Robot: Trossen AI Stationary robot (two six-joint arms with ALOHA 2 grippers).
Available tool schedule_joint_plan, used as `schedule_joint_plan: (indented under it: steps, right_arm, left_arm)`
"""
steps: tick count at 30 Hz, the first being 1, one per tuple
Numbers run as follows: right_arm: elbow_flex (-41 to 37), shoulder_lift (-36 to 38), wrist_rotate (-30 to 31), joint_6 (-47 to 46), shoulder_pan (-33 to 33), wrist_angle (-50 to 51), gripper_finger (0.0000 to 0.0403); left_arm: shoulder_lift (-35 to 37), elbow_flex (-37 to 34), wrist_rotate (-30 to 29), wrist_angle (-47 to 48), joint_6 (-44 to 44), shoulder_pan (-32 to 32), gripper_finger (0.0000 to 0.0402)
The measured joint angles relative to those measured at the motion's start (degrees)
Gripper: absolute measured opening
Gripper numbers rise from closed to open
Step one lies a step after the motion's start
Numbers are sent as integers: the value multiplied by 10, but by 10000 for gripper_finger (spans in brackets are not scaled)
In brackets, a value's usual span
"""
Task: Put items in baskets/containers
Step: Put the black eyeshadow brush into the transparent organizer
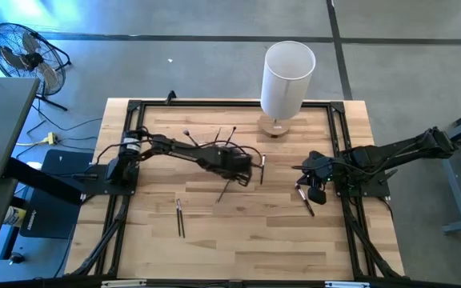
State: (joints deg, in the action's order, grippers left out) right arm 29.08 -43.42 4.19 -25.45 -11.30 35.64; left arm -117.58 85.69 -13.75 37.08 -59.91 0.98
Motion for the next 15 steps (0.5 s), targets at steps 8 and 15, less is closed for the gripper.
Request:
schedule_joint_plan:
  steps: [8,15]
  right_arm:
    - [0,0,2,-2,0,-6,0]
    - [1,-1,9,-13,0,-27,0]
  left_arm:
    - [93,-56,-98,-120,89,41,0]
    - [249,-269,-152,-400,155,43,0]
